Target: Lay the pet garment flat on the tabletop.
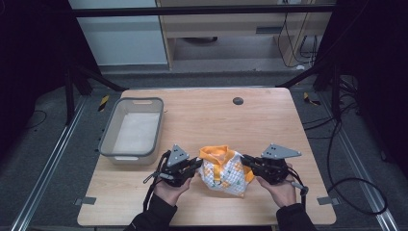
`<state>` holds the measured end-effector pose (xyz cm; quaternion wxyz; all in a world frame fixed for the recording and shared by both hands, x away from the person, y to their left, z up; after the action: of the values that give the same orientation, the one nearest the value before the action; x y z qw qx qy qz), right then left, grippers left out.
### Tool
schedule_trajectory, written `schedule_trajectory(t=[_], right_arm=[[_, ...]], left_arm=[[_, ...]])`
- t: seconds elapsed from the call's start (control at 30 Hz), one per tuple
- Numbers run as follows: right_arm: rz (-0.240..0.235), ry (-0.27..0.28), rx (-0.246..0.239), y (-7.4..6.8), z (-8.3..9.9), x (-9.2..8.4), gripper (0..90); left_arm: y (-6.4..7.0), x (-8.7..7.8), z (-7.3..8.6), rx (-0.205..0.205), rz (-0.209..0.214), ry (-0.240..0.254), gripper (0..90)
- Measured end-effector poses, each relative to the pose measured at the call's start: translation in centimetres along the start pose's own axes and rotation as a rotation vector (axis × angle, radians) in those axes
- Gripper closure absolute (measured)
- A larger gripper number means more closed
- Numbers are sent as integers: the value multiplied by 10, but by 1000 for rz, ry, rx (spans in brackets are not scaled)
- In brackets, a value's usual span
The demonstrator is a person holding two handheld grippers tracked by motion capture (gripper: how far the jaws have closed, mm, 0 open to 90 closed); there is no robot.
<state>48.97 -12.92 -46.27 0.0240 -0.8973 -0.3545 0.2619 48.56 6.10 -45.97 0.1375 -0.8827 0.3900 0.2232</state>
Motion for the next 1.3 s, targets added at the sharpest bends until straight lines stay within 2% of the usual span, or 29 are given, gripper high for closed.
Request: schedule_trajectory(t=[0.3, 0.5, 0.8, 0.93, 1.13, 1.3], right_arm=[[16, 38, -2, 0, -19, -4, 844], [22, 65, -6, -1, -32, -5, 844], [64, 127, 1, 6, -58, -2, 843], [68, 145, 7, 8, -65, -2, 844], [59, 164, -7, 0, -70, -10, 844], [63, 186, -5, 1, -81, -11, 844]], left_arm=[[-5, -5, -20, 9, -16, 35, 838], [-12, -8, -31, -4, -28, 62, 838], [-26, -10, -62, -35, -49, 120, 838], [-27, -13, -69, -34, -54, 136, 838], [-25, -23, -76, -12, -66, 149, 839], [-30, -26, -89, -7, -82, 162, 839]])
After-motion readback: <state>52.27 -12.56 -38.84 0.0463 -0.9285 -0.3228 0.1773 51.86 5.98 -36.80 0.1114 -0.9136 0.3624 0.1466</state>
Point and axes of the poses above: each handheld gripper's, and its own axes: x roughly forward along the jaws, z roughly out of its underside, y roughly to its right, the point moved 9 cm from there along x, roughly forward along the jaws, and after that the axes turned 10 degrees about x, right-handed, at the moved point
